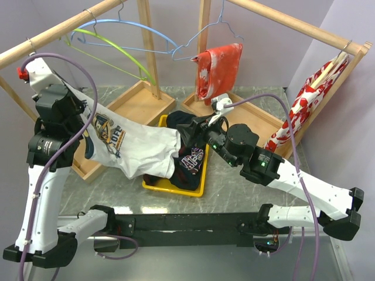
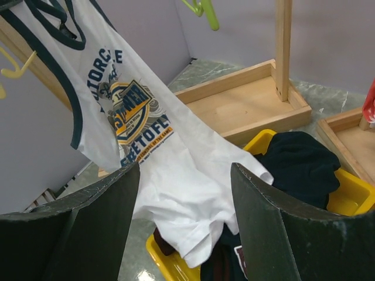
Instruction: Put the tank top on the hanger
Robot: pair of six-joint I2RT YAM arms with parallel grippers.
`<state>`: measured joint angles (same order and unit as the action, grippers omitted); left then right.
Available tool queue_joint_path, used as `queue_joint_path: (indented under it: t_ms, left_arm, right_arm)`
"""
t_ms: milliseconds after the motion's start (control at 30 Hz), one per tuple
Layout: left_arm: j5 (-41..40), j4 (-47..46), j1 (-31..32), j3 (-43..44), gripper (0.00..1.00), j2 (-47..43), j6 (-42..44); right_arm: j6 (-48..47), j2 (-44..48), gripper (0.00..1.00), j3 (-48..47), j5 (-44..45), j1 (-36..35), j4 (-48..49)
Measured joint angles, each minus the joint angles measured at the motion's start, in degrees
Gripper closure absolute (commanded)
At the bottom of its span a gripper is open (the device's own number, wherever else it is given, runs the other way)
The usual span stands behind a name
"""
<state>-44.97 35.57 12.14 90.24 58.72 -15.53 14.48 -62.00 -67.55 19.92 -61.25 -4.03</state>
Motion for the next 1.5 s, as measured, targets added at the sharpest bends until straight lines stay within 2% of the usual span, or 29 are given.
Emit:
queue_joint_path:
  t_ms: [200,367,400,467,500,567,600,767,1200,1400,1500]
  left_arm:
    - [5.20,0.44,-3.04,-1.01,0.98,-0.35,-2.69]
    - [7.10,-2.84,-3.74,-4.85,0.82,-2.80,-3.91]
    - [7.26,-3.34,-3.85,-5.55,0.68,-3.48,-4.07]
    - [7.69,-3.72,-3.93,-6.27,0.55,-4.46,-4.35]
    - [8.02,-3.39,-3.96,-6.43,0.40,-4.96,-4.55]
    - [8.76,-2.71,-3.96,-6.58,0.30,-5.75,-4.59]
    - [9.18,-2.43,-3.96,-6.58,0.21,-6.12,-4.85]
    - [11.10,0.04,-3.96,-4.44,0.02,-6.84,-4.74]
    - [14.23,6.75,-3.96,8.87,0.01,-10.01,-3.80]
    - [23.93,9.70,-3.96,23.65,0.01,-7.13,-3.63]
    - [31.23,9.51,-3.98,26.34,0.01,-5.05,-3.80]
  right_arm:
    - [0.02,0.63,0.29,0.13,0.15,-0.02,0.07]
    - [0.04,0.76,0.29,0.55,0.11,-0.02,0.11]
    - [0.04,0.76,0.29,0.57,0.11,0.00,0.13]
    - [0.04,0.76,0.29,0.57,0.09,-0.02,0.17]
    - [0.07,0.76,0.29,0.59,0.04,0.00,0.20]
    - [0.07,0.76,0.29,0.94,-0.04,-0.02,0.33]
    - [0.07,0.76,0.28,1.14,-0.07,-0.02,0.39]
    - [0.28,0.79,0.28,2.32,-0.11,-0.02,0.55]
    - [1.16,2.01,0.27,5.84,-0.20,-0.02,1.11]
    - [1.62,4.09,0.27,8.83,0.07,-0.02,1.57]
    - [2.05,5.33,0.26,10.75,0.57,-0.02,1.53]
